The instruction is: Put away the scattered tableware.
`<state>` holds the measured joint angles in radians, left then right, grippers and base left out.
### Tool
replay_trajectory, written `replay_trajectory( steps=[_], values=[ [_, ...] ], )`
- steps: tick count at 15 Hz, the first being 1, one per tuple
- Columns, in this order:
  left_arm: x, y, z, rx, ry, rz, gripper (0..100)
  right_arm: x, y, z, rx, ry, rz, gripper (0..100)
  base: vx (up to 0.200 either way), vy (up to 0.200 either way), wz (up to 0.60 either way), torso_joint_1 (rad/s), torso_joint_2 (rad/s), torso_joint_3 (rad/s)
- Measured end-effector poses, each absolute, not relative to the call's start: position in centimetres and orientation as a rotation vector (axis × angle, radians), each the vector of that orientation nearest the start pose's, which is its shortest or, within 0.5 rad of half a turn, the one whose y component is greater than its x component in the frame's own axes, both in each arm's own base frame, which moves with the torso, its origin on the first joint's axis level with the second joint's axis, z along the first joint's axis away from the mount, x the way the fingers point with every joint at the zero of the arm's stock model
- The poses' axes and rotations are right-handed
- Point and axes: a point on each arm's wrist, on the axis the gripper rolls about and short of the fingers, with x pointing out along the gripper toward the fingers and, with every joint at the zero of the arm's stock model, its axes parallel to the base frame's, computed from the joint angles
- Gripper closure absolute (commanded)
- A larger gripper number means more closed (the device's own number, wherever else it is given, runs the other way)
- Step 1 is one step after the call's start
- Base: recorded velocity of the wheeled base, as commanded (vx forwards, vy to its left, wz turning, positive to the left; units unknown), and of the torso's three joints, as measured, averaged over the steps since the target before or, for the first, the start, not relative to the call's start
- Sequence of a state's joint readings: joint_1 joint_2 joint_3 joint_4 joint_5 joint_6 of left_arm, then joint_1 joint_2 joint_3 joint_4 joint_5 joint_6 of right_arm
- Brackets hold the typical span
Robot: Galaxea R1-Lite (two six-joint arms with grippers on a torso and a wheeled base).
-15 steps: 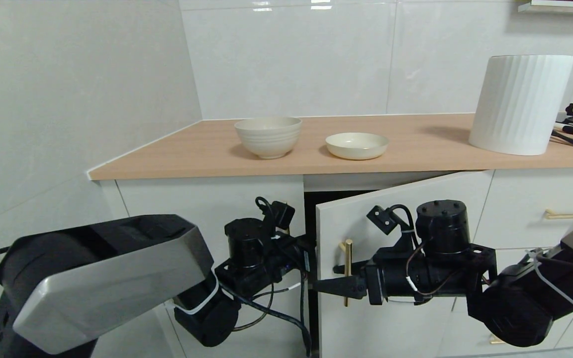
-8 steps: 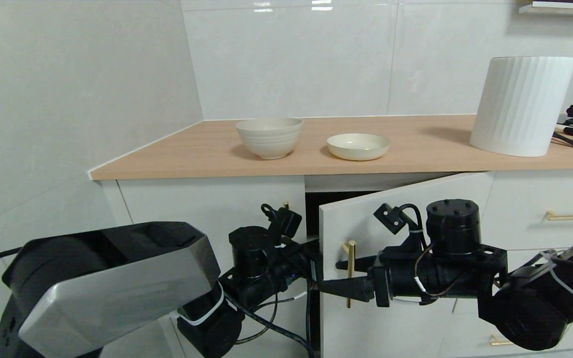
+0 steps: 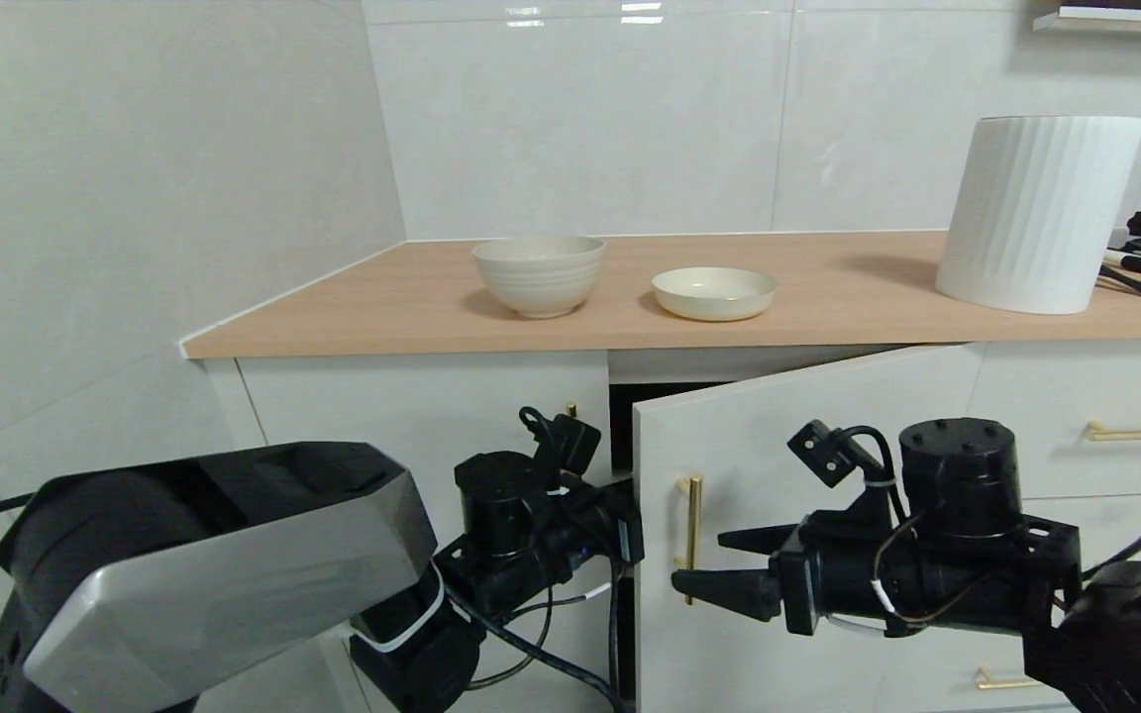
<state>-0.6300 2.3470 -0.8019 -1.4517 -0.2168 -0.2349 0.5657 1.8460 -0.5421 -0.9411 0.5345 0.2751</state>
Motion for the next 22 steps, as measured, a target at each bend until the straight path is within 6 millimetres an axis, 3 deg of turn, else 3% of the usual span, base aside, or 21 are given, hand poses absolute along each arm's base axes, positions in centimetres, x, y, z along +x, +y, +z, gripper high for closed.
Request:
replay_trajectory(
  steps=[8,17,22],
  values=[
    [30.2,-23.1,4.2,-0.205,0.178,-0.861,100,17.8,12.5,11.4,0.247,0.555,1.053,0,0.0,0.0,0.0,0.0,0.0,0.0],
    [30.0,-23.8,3.6,-0.194,0.257,-0.921,100,17.1,12.2,11.6,0.247,0.547,1.06,0,-0.111,0.0,0.0,0.003,0.0,0.0],
    [32.3,-25.6,3.8,-0.193,0.26,-0.919,100,17.1,12.2,11.6,0.245,0.543,1.061,0,0.0,0.0,0.0,0.0,0.0,0.0]
  ],
)
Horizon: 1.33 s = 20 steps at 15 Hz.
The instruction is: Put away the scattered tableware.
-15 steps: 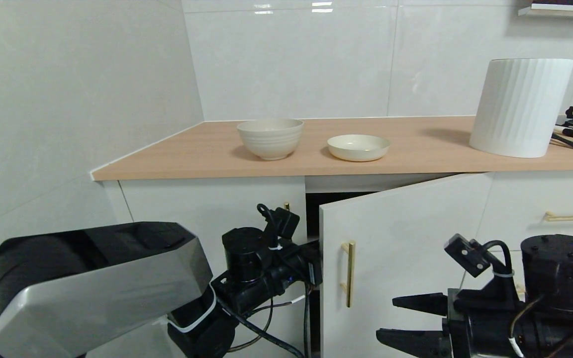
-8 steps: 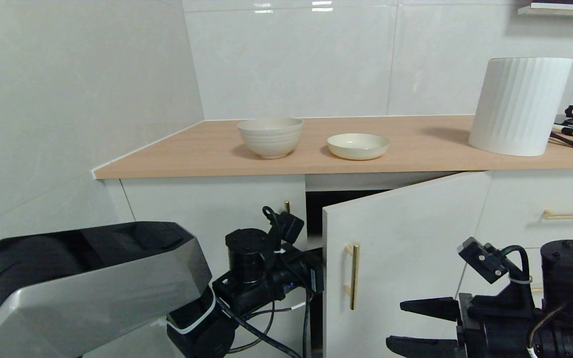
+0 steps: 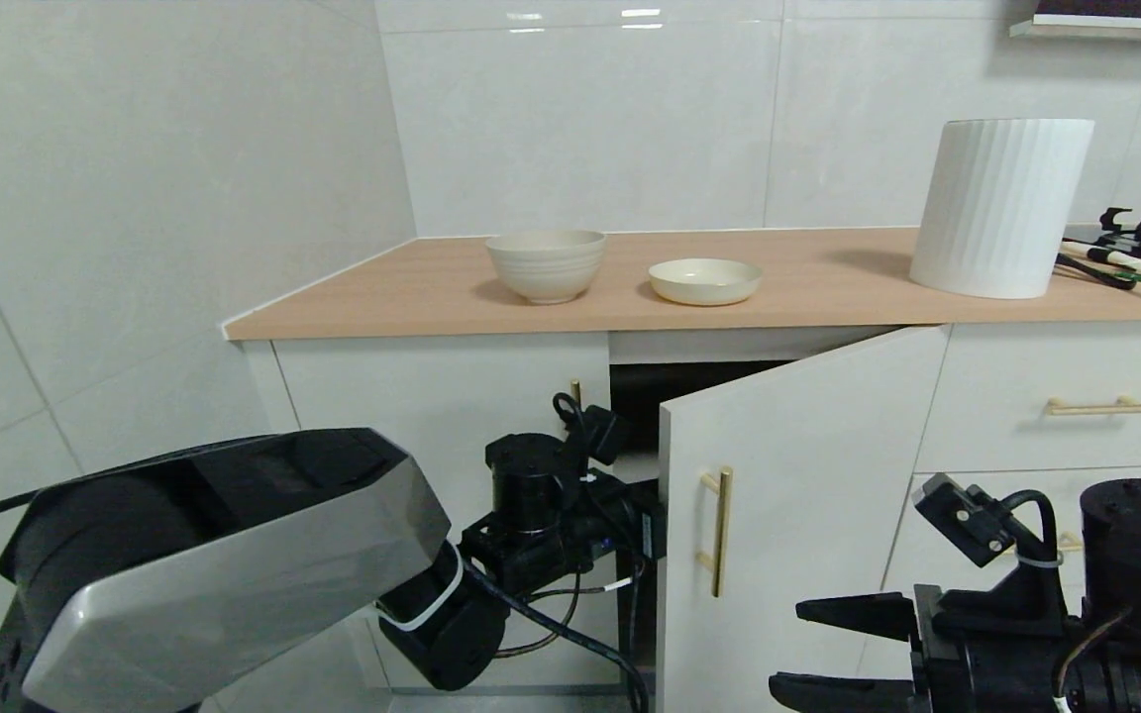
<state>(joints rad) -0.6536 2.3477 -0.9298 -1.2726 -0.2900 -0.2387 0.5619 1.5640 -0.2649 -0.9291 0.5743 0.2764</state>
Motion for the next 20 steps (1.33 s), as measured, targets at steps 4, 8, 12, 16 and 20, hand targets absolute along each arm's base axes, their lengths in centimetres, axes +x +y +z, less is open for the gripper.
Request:
replay_trajectory(
  steps=[4,8,12,16,20],
  values=[
    [32.4,-26.0,4.0,-0.195,0.247,-0.925,100,17.0,12.2,11.6,0.245,0.544,1.062,0,-0.2,0.0,0.0,0.007,0.0,0.0],
    [32.2,-26.2,4.4,-0.193,0.256,-0.933,100,17.0,12.3,11.7,0.241,0.538,1.069,0,-0.05,0.0,0.0,-0.001,0.0,-0.001],
    [33.0,-26.6,4.2,-0.194,0.251,-0.931,100,17.0,12.3,11.8,0.239,0.529,1.072,0,0.0,0.0,0.0,0.0,0.0,0.0],
    [32.2,-27.8,3.8,-0.186,0.259,-0.947,100,16.0,13.1,12.1,0.225,0.523,1.126,0,0.0,0.0,0.0,0.0,0.0,0.0],
    [28.9,-31.3,5.3,-0.136,0.335,-1.057,100,13.7,13.6,13.4,0.207,0.469,1.23,0,0.0,0.0,0.0,0.0,0.0,0.0]
  ],
)
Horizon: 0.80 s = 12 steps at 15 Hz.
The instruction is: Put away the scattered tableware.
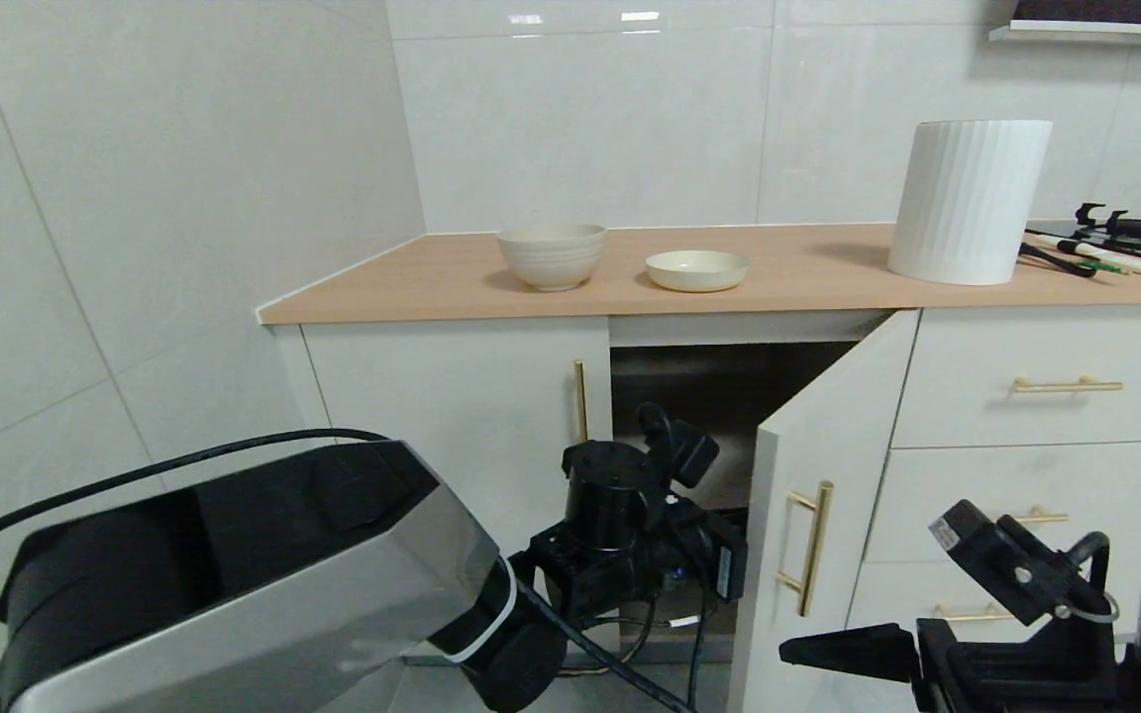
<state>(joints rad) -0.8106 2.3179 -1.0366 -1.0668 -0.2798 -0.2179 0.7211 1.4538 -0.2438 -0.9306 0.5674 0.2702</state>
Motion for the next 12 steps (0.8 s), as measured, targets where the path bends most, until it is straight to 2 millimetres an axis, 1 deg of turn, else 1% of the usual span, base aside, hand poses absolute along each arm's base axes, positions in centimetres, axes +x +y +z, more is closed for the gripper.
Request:
replay_trajectory(
  steps=[2,3,5,6,7,8,12],
  values=[
    [26.8,-32.9,7.4,-0.116,0.33,-1.148,100,12.7,13.6,14.1,0.205,0.436,1.269,0,0.0,0.0,0.0,0.0,0.0,0.0],
    [25.9,-33.3,8.5,-0.116,0.318,-1.206,100,12.4,13.5,14.3,0.205,0.422,1.282,0,0.0,0.0,0.0,0.0,0.0,0.0],
    [25.1,-33.1,10.1,-0.134,0.308,-1.287,100,12.1,13.4,14.6,0.206,0.405,1.292,0,0.0,0.0,0.0,0.0,0.0,0.0],
    [24.9,-32.9,10.6,-0.138,0.297,-1.278,100,12.0,13.4,14.7,0.206,0.4,1.294,0,0.0,0.0,0.0,0.0,0.0,0.0],
    [24.9,-32.3,10.8,-0.137,0.296,-1.247,100,12.0,13.4,14.8,0.206,0.397,1.294,0,0.0,0.0,0.0,0.0,0.0,0.0],
    [25.3,-31.5,10.9,-0.138,0.295,-1.207,100,12.0,13.4,14.8,0.206,0.396,1.295,0,0.0,0.0,0.0,0.0,0.0,0.0],
    [27.5,-25.9,11.1,-0.163,0.232,-1.017,100,12.4,13.6,14.7,0.206,0.402,1.273,0,0.0,0.0,0.0,0.0,0.0,0.0]
  ],
)
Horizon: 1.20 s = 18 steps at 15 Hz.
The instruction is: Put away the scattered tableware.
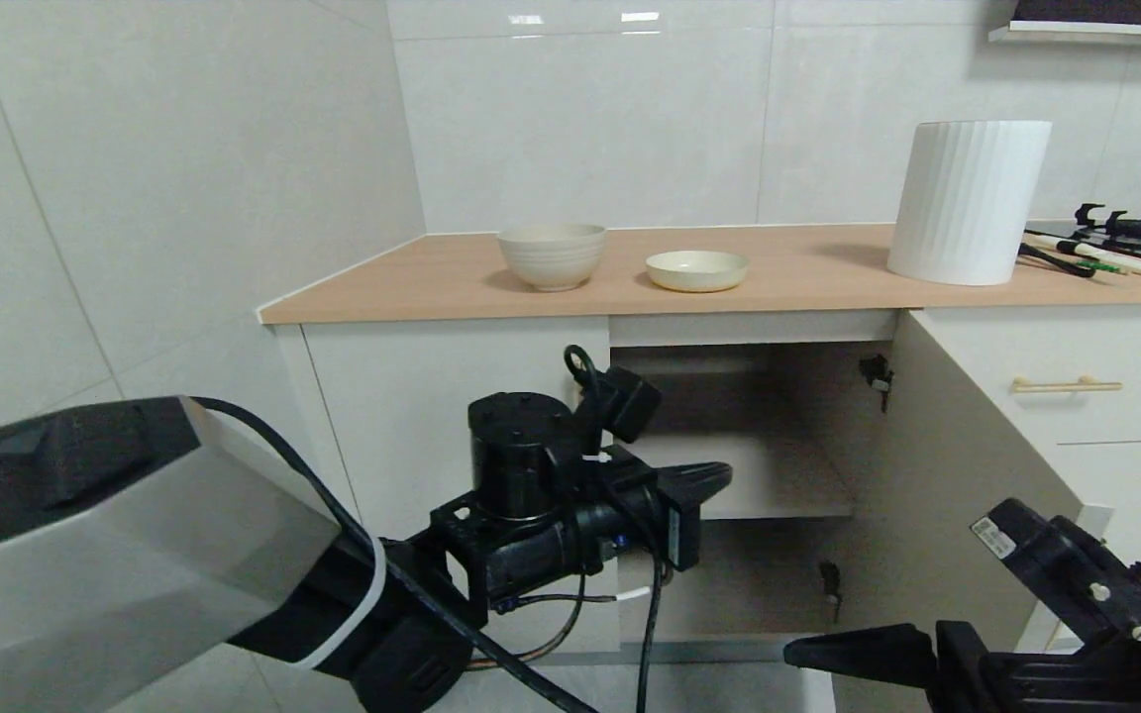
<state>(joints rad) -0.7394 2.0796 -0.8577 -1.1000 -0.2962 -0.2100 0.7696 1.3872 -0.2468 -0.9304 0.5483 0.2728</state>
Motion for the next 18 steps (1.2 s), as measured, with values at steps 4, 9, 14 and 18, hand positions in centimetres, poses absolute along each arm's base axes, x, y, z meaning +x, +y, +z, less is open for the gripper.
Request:
replay_trajectory(
  steps=[4,9,14,18],
  values=[
    [28.1,-19.0,12.2,-0.162,0.228,-0.84,100,14.5,15.2,15.2,0.199,0.366,1.104,0,0.0,0.0,0.0,0.0,0.0,0.0],
    [25.3,-8.6,13.7,-0.089,0.344,-0.553,100,19.6,18.6,16.5,0.162,0.437,0.881,0,0.0,0.0,0.0,0.0,0.0,0.0],
    [22.7,-5.0,17.2,-0.107,0.356,-0.42,100,25.2,20.0,18.8,0.124,0.458,0.605,0,0.0,0.0,0.0,0.0,0.0,0.0],
    [22.4,-4.3,18.9,-0.157,0.294,-0.383,0,25.8,19.6,20.6,0.132,0.455,0.582,0,0.0,0.0,0.0,0.0,0.0,0.0]
  ],
)
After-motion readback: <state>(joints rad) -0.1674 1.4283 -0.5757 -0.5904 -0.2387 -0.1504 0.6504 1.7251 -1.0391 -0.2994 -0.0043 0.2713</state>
